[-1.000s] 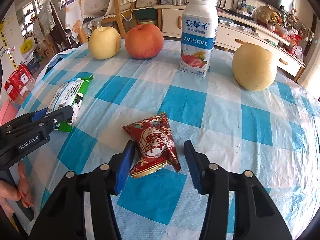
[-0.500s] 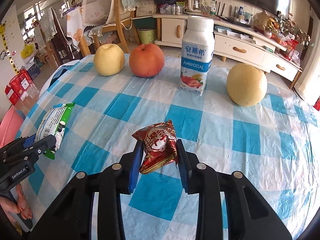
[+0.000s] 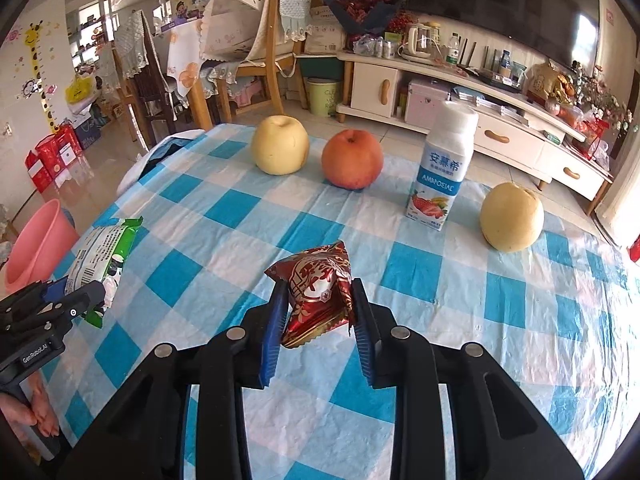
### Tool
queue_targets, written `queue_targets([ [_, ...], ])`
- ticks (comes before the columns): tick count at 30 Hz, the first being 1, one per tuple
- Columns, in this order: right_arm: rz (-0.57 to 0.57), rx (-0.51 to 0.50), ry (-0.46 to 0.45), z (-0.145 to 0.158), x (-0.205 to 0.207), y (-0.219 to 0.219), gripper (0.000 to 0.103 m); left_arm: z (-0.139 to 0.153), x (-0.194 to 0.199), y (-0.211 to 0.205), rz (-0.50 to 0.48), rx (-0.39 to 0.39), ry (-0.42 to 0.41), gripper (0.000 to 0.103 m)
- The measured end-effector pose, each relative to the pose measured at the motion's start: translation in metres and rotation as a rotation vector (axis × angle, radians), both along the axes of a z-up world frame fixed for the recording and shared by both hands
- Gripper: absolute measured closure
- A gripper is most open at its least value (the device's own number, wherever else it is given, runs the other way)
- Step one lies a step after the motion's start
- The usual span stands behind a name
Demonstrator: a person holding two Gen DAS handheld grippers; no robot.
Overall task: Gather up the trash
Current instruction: 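Lift both packets and carry them over the pink bucket with both tools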
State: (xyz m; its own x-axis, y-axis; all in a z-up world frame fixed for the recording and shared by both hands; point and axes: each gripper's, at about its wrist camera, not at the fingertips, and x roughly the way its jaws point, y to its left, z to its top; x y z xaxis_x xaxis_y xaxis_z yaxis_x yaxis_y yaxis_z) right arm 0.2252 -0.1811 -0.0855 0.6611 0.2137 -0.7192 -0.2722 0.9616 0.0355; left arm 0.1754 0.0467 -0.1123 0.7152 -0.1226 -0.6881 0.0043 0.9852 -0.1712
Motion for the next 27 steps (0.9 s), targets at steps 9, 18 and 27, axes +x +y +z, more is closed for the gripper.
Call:
queue_targets([
  [9,0.053,0.061,-0.043,0.029,-0.022,0.041,0.070,0.024,-0.018,0.055,0.127,0.021,-0.083,0.057],
  [18,0.134,0.063,-0.081,0.049,-0.041,0.099,0.070,0.039,-0.027,0.106,0.254,0.034,-0.142,0.057],
  [27,0.242,0.072,-0.085,0.059,-0.053,0.166,0.070,0.050,-0.033,0.157,0.370,0.009,-0.166,0.057],
])
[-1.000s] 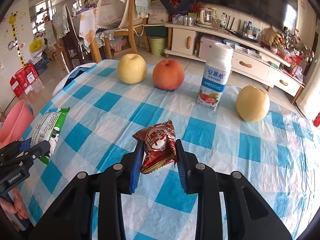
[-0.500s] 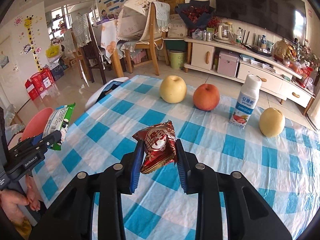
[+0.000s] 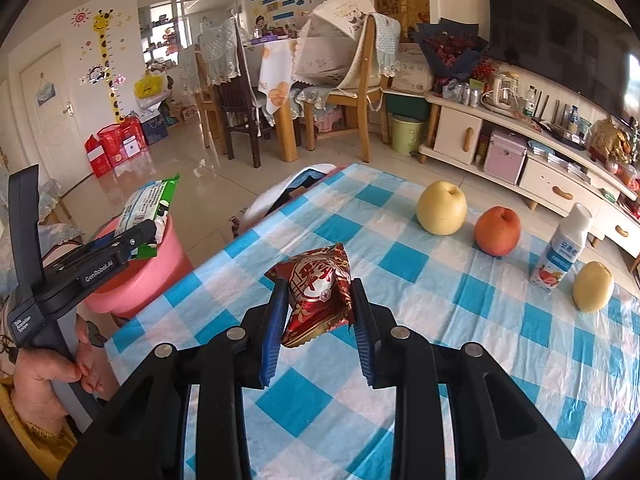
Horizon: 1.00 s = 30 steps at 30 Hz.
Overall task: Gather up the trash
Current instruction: 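Lift both packets and carry them over the pink bucket with both tools, then open both tools to drop the packets into the bucket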
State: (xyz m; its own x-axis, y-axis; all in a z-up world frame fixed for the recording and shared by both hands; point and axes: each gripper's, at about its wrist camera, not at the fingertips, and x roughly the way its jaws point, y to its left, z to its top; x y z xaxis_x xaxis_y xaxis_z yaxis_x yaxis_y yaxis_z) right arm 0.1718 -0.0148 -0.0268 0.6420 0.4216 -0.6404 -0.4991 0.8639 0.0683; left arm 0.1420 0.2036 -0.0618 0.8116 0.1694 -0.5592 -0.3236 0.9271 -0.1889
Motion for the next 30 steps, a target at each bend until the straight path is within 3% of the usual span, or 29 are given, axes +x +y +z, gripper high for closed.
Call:
queue_targets([
  [12,0.153,0.001,0.005,0.004,-0.008,0.097,0.070,-0.002,-0.009,0.080,0.194,-0.108,-0.010,0.057],
  [22,0.256,-0.037,0.050,-0.024,-0.013,0.173,0.070,-0.021,-0.016,0.139,0.337,-0.244,0.029,0.057],
  [30,0.361,-0.057,0.077,-0.045,-0.007,0.234,0.070,-0.032,-0.018,0.166,0.394,-0.329,0.040,0.056],
])
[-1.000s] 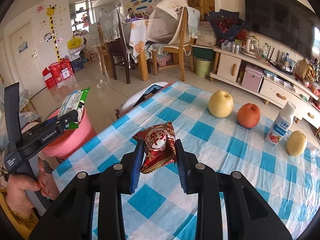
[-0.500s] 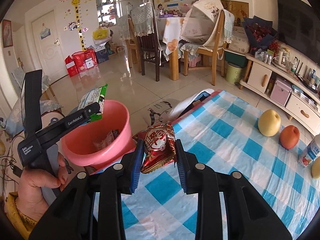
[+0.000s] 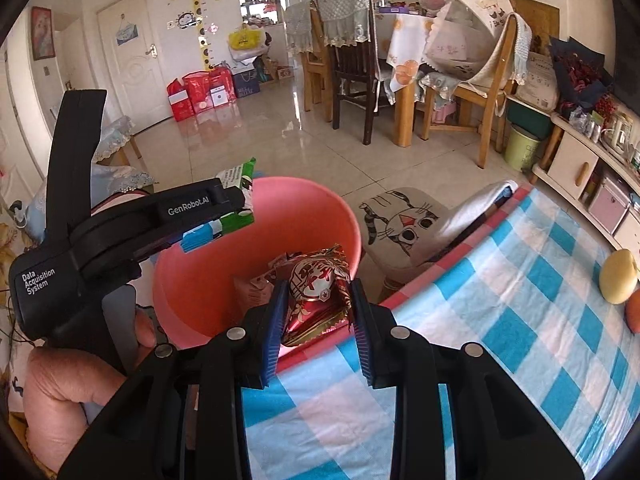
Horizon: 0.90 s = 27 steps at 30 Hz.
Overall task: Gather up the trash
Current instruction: 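Open both tools to drop the packets into the bucket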
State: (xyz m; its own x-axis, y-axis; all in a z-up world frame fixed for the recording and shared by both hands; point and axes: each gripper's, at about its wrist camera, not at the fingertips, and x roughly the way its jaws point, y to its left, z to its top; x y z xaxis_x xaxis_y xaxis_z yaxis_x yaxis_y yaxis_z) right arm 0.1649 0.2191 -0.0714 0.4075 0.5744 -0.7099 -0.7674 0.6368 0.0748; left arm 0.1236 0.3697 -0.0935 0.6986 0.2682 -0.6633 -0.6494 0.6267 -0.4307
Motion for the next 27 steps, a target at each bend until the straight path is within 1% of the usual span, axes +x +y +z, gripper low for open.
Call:
queue_targets([
  [3,-0.006,-0.032,0.018,-0.011,0.006,0.015,0.063,-0.004,0.000,0.007,0.018,-0.012,0.025,0.056],
  [4,-0.009,-0.039,0.028,-0.014,0.006,0.018,0.053,-0.004,0.001,0.008,0.023,-0.013,0.027,0.055],
  [5,-0.025,-0.043,0.020,-0.015,0.005,0.017,0.044,-0.004,0.002,0.009,0.027,-0.008,0.034,0.050],
  [6,-0.036,-0.041,0.015,-0.016,0.004,0.015,0.041,-0.004,0.003,0.008,0.033,-0.003,0.043,0.038],
  [8,-0.058,-0.038,0.013,-0.017,0.003,0.007,0.033,-0.004,0.005,0.005,0.029,0.010,0.049,0.030],
  [9,-0.080,-0.043,0.006,-0.017,0.002,0.002,0.030,-0.003,0.007,0.002,0.020,0.026,0.048,0.027],
  [10,-0.100,-0.046,0.001,-0.016,0.001,-0.004,0.024,-0.002,0.009,-0.002,0.013,0.046,0.050,0.025],
  [11,-0.116,-0.046,-0.001,-0.015,0.000,-0.010,0.022,0.000,0.011,-0.007,0.003,0.077,0.056,0.023],
  [13,-0.161,-0.059,-0.006,-0.015,-0.001,-0.024,0.020,0.004,0.015,-0.020,-0.024,0.143,0.073,0.020],
  [14,-0.187,-0.071,-0.009,-0.014,-0.002,-0.032,0.016,0.006,0.017,-0.027,-0.040,0.171,0.079,0.019],
  [15,-0.207,-0.079,-0.012,-0.013,-0.004,-0.039,0.015,0.009,0.020,-0.032,-0.056,0.194,0.082,0.017],
  [18,-0.261,-0.097,-0.017,-0.009,-0.008,-0.066,0.014,0.018,0.025,-0.050,-0.102,0.272,0.078,0.011],
  [19,-0.275,-0.104,-0.020,-0.008,-0.010,-0.076,0.014,0.020,0.026,-0.058,-0.118,0.298,0.073,0.011],
  [22,-0.321,-0.113,-0.039,-0.002,-0.018,-0.105,0.014,0.027,0.028,-0.078,-0.160,0.349,0.056,0.008],
  [27,-0.400,-0.083,-0.051,0.011,-0.025,-0.151,0.014,0.036,0.032,-0.114,-0.248,0.436,0.029,0.006],
])
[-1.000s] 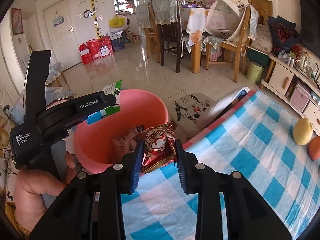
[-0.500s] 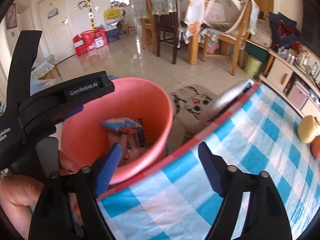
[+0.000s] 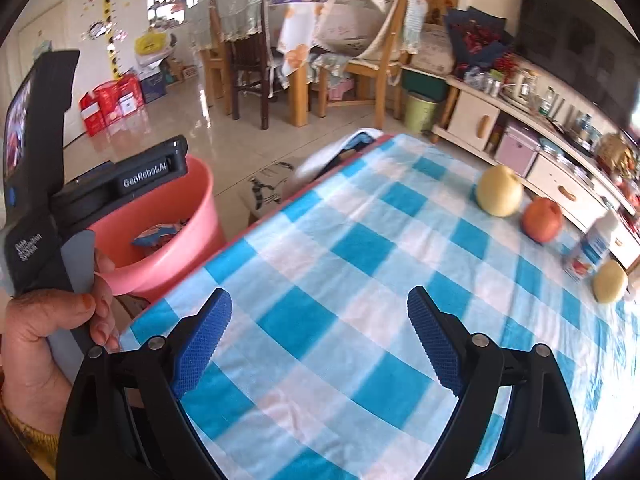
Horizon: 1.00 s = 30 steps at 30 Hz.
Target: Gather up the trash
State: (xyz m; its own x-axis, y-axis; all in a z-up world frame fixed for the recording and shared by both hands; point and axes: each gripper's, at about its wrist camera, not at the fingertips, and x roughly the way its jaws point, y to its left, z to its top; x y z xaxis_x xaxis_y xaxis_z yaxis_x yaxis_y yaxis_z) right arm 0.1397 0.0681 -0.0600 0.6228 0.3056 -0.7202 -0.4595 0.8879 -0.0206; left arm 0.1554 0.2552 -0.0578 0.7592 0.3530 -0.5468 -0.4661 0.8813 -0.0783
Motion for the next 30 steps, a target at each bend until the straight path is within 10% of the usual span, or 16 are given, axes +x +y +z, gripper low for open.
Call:
queue_targets([
  [30,-0.337,0.099,-0.130,0.026,-0.025,-0.181,0.009,-0.001,0.013,-0.164,-0.295,0.138,0.007,0.004],
])
